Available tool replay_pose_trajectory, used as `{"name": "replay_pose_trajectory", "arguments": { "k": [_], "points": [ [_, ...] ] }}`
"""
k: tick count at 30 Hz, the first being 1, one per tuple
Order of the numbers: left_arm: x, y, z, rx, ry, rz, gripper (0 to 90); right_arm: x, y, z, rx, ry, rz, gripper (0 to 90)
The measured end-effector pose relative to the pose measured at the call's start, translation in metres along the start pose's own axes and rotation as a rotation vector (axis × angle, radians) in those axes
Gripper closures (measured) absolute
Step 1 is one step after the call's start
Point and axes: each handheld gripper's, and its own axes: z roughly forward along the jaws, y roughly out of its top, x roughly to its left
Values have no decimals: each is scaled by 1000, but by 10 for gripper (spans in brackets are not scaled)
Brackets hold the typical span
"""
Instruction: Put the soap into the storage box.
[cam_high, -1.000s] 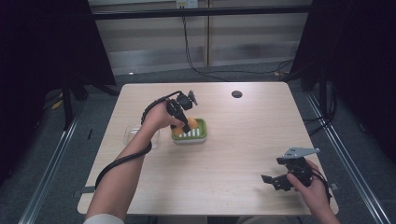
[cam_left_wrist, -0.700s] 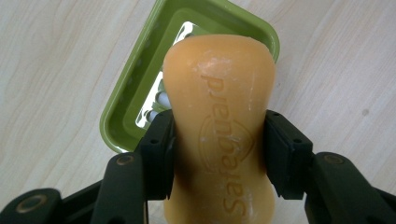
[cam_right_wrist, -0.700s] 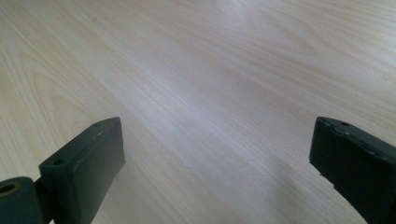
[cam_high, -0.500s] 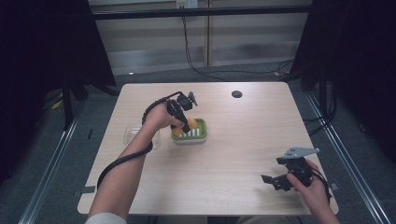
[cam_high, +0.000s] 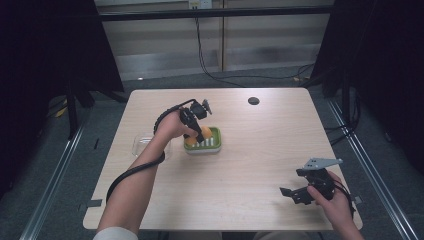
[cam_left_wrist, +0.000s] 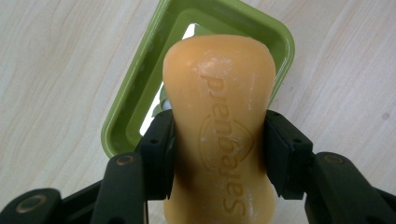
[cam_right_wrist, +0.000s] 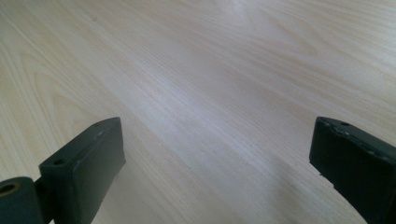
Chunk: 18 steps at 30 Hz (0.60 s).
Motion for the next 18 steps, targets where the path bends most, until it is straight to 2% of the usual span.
{"name": "replay_pose_trajectory", "arguments": {
  "k": [2,5,7,10,11,14,16,18],
  "points": [
    [0,0,1,-9,1,-5,498,0,0,0,-3,-1,0,33],
    [2,1,2,21,-4,19,498,1,1,0,-2,-3,2,33],
    [1,1,4,4,0,-4,498,1,0,0,1,-1,1,33],
    [2,2,5,9,4,13,498,1,1,0,1,0,1,33],
    [3,3,5,24,-7,20,498,1,1,0,-1,0,4,33],
    [3,3,7,2,-1,5,498,1,0,0,1,2,4,33],
    [4,4,7,10,-4,24,498,1,1,0,0,5,0,33],
    [4,4,8,7,-7,18,498,1,0,1,1,7,0,33]
  ]
}}
